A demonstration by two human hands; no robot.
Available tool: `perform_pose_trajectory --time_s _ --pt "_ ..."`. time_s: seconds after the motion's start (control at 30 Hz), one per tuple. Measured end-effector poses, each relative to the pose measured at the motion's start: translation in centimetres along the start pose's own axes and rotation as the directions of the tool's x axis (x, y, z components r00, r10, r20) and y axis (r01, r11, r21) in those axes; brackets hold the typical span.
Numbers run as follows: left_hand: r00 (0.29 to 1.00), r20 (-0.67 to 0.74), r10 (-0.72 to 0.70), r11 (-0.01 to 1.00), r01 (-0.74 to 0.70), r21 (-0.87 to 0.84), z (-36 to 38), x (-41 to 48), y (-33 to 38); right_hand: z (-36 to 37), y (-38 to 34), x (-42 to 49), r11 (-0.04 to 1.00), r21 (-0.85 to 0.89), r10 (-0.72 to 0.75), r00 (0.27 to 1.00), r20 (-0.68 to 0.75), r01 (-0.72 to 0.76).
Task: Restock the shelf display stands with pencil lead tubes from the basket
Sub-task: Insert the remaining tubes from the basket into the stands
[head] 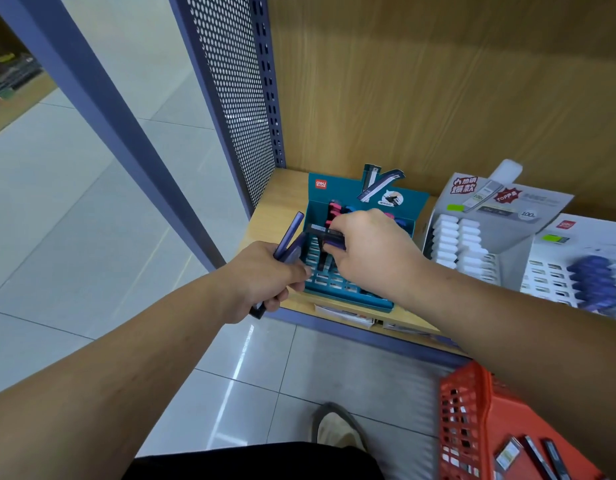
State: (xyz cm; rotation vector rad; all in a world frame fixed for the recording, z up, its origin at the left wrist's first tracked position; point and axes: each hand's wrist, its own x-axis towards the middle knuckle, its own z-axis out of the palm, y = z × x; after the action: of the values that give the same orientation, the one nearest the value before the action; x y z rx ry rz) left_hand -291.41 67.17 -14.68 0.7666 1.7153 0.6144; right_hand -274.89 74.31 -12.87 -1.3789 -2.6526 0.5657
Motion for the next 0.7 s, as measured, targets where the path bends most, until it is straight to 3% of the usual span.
perform_pose_trajectory --time_s 0.53,0.7 --pt "1.000 -0.002 -0.011 0.999 0.011 0.035 0.2 -0.4 0.6 0.7 -1.0 0.2 0.988 -0.156 -0.013 0.999 0.040 0.019" --pt "1.000 0.001 -0.010 1.000 0.010 0.026 -0.1 -0.7 0.8 0.5 -0.5 0.9 0.994 -0.009 0.106 0.993 0.050 -0.106"
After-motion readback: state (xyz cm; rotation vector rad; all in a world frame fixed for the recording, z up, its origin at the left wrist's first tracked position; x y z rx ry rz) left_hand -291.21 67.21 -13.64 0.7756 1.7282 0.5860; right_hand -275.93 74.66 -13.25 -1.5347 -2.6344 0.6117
